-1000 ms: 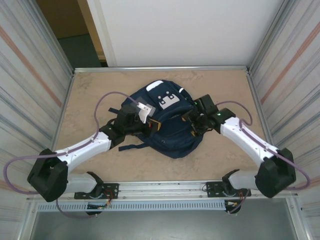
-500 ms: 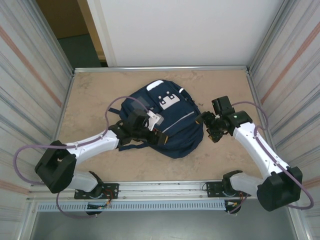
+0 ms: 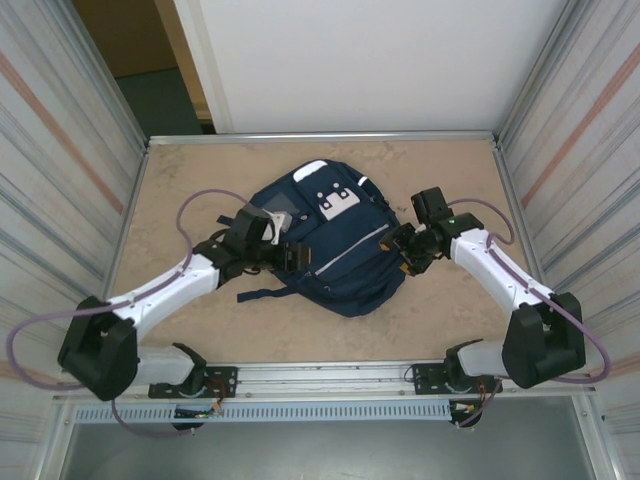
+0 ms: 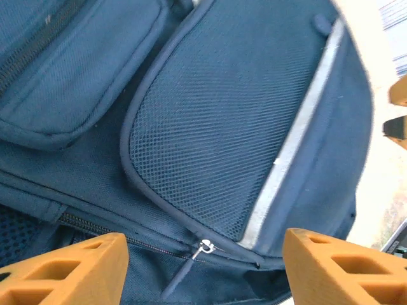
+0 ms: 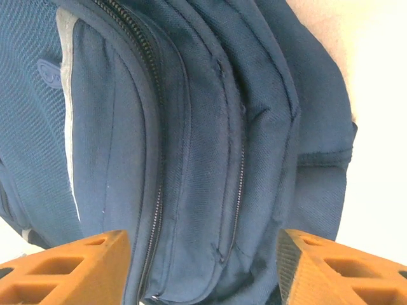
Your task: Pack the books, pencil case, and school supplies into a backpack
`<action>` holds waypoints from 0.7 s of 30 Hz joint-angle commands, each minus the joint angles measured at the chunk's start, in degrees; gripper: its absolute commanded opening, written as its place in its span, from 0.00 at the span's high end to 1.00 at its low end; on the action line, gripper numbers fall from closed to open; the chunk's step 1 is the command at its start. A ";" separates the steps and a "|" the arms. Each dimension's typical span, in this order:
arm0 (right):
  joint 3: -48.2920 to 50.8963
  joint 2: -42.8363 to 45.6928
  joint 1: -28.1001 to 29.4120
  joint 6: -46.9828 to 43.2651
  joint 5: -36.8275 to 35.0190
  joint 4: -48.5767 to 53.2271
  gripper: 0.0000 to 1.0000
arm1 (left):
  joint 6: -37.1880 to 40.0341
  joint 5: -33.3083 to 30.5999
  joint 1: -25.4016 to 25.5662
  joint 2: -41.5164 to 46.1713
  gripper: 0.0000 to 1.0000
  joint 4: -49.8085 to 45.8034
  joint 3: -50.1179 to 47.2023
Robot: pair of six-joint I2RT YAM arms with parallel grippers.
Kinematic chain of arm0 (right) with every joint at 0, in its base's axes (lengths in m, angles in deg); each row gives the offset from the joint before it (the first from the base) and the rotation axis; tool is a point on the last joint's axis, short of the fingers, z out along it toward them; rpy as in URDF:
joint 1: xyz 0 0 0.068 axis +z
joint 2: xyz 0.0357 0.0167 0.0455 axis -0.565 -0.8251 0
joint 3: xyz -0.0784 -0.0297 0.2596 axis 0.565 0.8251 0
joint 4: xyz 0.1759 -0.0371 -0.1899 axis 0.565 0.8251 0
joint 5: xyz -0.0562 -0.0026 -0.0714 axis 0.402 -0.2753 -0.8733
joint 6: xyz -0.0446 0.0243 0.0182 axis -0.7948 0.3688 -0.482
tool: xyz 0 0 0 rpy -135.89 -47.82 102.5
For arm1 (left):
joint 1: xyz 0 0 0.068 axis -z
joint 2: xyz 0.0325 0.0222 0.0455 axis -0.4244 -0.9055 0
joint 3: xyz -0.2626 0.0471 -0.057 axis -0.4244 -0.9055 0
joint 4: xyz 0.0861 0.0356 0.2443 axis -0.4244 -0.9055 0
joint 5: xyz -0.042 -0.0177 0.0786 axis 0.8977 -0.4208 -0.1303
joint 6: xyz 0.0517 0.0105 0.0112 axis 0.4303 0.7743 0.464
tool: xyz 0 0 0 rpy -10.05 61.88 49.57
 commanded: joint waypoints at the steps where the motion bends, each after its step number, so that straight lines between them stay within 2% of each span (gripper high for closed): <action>1: 0.60 -1.83 -0.38 -1.38 0.48 -3.24 0.39 | -3.15 -0.19 -0.47 -4.98 0.37 -3.12 4.93; 3: 0.79 -3.21 -0.57 -1.18 1.97 -4.22 0.37 | -4.75 0.59 -0.58 -7.41 0.37 -3.84 6.17; 7: 2.53 -5.05 -0.45 -1.53 4.24 -8.17 0.38 | -8.72 2.68 -0.57 -10.51 0.43 1.44 6.25; 11: 1.60 -8.67 -0.46 -2.33 4.29 -10.00 0.42 | -12.95 1.00 -0.74 -12.74 0.62 3.42 6.20; 14: 0.86 -10.60 -0.19 -2.66 4.45 -11.22 0.49 | -17.36 -1.08 -1.52 -13.53 0.70 5.30 4.92; 16: 0.90 -11.30 -0.25 -2.03 3.41 -12.57 0.54 | -19.54 -1.29 -2.05 -13.52 0.81 6.98 3.82; 19: -0.35 -12.48 -0.11 -2.23 1.99 -13.73 0.58 | -22.21 -0.69 -3.40 -11.25 1.00 8.55 1.82; 21: -0.68 -13.61 0.24 -2.56 0.44 -15.48 0.62 | -22.88 -1.97 -3.64 -7.25 1.00 8.97 0.27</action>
